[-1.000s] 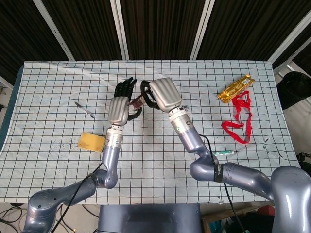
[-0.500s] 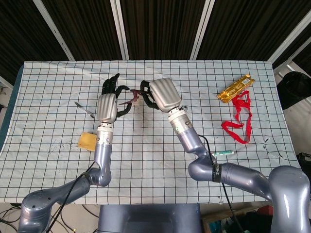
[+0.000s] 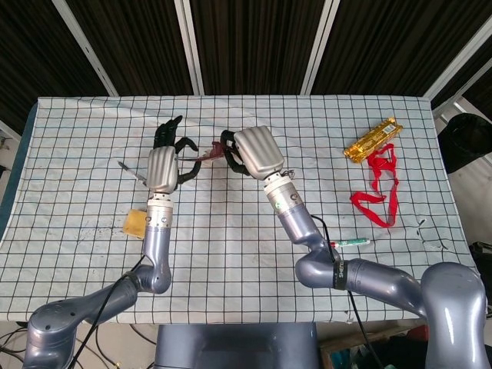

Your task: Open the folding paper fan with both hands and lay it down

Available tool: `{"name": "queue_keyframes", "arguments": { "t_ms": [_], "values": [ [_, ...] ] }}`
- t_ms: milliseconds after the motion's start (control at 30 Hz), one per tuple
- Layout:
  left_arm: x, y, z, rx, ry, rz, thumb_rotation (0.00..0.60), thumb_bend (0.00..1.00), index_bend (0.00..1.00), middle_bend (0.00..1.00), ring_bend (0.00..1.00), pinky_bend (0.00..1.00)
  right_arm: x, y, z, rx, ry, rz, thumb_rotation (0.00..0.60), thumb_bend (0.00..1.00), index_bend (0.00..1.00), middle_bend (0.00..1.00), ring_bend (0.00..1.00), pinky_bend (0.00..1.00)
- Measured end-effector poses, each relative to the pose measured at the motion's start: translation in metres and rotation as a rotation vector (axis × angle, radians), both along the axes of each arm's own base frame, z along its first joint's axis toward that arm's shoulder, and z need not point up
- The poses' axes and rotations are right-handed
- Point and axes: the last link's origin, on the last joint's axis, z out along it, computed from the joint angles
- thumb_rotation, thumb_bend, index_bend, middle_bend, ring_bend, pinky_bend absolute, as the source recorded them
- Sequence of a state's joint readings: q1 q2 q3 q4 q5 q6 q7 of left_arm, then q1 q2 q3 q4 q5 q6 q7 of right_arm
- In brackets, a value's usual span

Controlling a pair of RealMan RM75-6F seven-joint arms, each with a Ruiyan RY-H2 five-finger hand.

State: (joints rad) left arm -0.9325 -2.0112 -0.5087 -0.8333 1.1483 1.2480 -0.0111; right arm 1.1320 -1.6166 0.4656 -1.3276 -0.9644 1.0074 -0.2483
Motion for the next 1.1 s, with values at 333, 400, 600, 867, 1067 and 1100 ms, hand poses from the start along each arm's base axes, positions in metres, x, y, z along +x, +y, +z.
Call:
{"name": "queue_keyframes", "arguments": {
  "t_ms": [333, 400, 600, 867, 1067, 1100],
  "values": [
    [-0.006, 0.002, 0.004, 0.004, 0.011, 0.009, 0.6, 0.37, 0.58, 0.08, 0.0, 0.0, -0.002, 0.0, -0.001, 0.001, 0.001, -0.008, 0.6, 0.48, 0.85, 0.88, 0.94, 0.77],
    [-0.007, 0.003, 0.005, 0.003, 0.015, 0.012, 0.6, 0.4, 0.6, 0.08, 0.0, 0.0, -0.003, 0.0, -0.001, 0.003, 0.001, -0.009, 0.6, 0.48, 0.85, 0.88, 0.94, 0.77],
    [-0.007, 0.004, 0.007, 0.008, 0.017, 0.004, 0.6, 0.45, 0.64, 0.1, 0.0, 0.0, -0.004, 0.0, -0.001, -0.001, 0.007, -0.009, 0.6, 0.48, 0.85, 0.88, 0.94, 0.77],
    [-0.011, 0.004, 0.016, 0.026, 0.033, -0.003, 0.6, 0.46, 0.66, 0.11, 0.0, 0.0, -0.011, 0.0, 0.003, -0.012, 0.022, -0.013, 0.6, 0.48, 0.85, 0.88, 0.94, 0.77],
    [-0.016, 0.004, 0.029, 0.049, 0.055, -0.014, 0.6, 0.47, 0.66, 0.11, 0.0, 0.0, -0.027, 0.002, 0.01, -0.039, 0.069, -0.008, 0.6, 0.48, 0.85, 0.88, 0.94, 0.77],
    [-0.017, 0.004, 0.032, 0.053, 0.061, -0.016, 0.6, 0.47, 0.66, 0.11, 0.0, 0.0, -0.03, 0.002, 0.011, -0.043, 0.074, -0.01, 0.6, 0.48, 0.85, 0.88, 0.94, 0.77]
  ]
}}
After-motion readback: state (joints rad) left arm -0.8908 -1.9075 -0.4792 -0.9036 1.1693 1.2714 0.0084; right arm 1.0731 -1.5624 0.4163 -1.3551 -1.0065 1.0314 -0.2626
